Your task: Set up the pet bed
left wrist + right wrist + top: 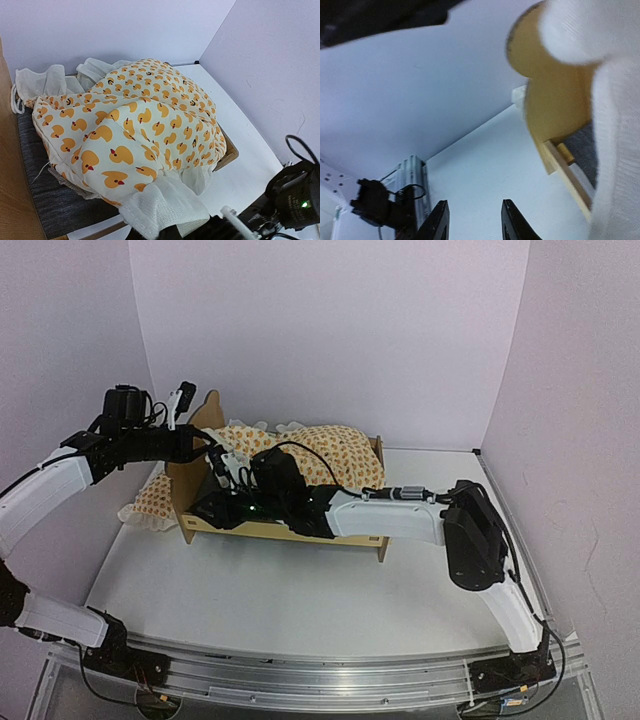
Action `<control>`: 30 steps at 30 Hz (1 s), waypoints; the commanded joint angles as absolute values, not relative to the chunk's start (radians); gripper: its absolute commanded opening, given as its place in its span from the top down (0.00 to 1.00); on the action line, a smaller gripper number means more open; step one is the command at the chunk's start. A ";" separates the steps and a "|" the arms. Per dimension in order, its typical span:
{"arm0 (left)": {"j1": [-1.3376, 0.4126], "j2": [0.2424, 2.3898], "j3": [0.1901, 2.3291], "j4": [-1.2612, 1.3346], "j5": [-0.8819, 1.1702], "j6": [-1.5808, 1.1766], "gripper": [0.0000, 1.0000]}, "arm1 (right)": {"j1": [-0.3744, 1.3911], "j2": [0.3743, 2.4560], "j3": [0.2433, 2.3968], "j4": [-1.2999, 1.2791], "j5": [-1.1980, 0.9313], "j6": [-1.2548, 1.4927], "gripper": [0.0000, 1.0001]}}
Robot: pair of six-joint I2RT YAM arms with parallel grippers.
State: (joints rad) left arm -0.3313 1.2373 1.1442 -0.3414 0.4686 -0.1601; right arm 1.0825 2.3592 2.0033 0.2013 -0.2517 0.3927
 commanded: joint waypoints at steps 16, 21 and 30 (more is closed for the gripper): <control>-0.338 1.175 1.099 -0.203 0.495 -0.155 1.00 | 0.993 2.637 2.275 0.294 0.172 0.291 0.52; -0.338 1.182 1.094 -0.193 0.505 -0.153 1.00 | 0.980 2.690 2.345 0.323 0.144 0.275 0.63; -0.337 1.187 1.099 -0.197 0.479 -0.145 1.00 | 0.979 2.676 2.322 0.354 0.074 0.309 1.00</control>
